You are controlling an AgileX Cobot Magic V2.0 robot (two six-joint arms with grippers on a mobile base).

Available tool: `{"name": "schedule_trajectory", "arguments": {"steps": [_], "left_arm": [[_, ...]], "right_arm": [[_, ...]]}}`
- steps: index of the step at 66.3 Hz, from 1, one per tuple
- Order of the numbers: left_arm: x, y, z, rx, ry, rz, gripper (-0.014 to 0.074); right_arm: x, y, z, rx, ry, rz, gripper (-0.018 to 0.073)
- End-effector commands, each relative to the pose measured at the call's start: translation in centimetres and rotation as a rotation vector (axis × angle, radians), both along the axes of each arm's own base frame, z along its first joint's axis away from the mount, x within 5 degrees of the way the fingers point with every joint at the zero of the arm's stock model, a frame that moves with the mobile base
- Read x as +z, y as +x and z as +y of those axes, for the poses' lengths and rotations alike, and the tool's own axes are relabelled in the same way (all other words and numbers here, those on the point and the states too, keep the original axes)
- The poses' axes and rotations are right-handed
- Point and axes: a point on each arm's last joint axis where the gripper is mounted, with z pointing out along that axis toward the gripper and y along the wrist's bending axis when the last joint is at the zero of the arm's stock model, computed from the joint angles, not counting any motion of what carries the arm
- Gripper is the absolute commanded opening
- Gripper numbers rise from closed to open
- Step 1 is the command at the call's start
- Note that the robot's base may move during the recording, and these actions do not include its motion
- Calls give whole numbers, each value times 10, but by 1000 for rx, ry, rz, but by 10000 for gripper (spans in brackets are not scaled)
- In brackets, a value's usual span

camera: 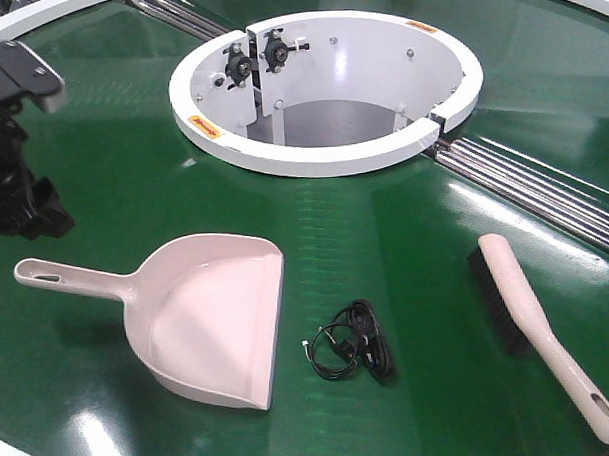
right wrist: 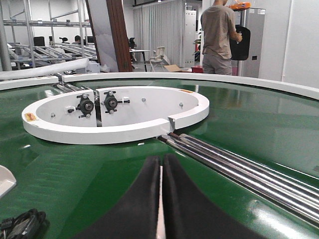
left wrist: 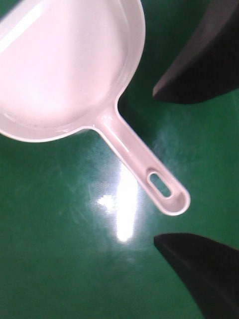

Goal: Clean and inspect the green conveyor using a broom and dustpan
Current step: 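Move the left gripper down toward the pink dustpan's handle, then close the left gripper on the dustpan handle near the pan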

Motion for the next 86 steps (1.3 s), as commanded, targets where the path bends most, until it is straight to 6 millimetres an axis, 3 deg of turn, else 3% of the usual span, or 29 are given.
{"name": "schedule_trajectory", "arguments": {"steps": [1,14,44,52,66,86], "left_arm": [[13,2,-12,-160,23,-103,517],[5,7,-28,-483,177,-148,517],[-39,33,-32,-564,254,-29,517],[-46,31,-32,-592,259,-8,517],[-75,23,-28,-690,300,54,517],[-87,28,-28,-703,313,48,517]], "right_arm": [[1,-1,0,-5,-2,-74,-9],[1,-1,0,-5,-2,-74,-9],[1,-1,0,-5,-2,-74,-9],[1,-1,0,-5,-2,-74,-9],[1,-1,0,-5,-2,-74,-9],[1,-1,0,-5,-2,-74,-9]]}}
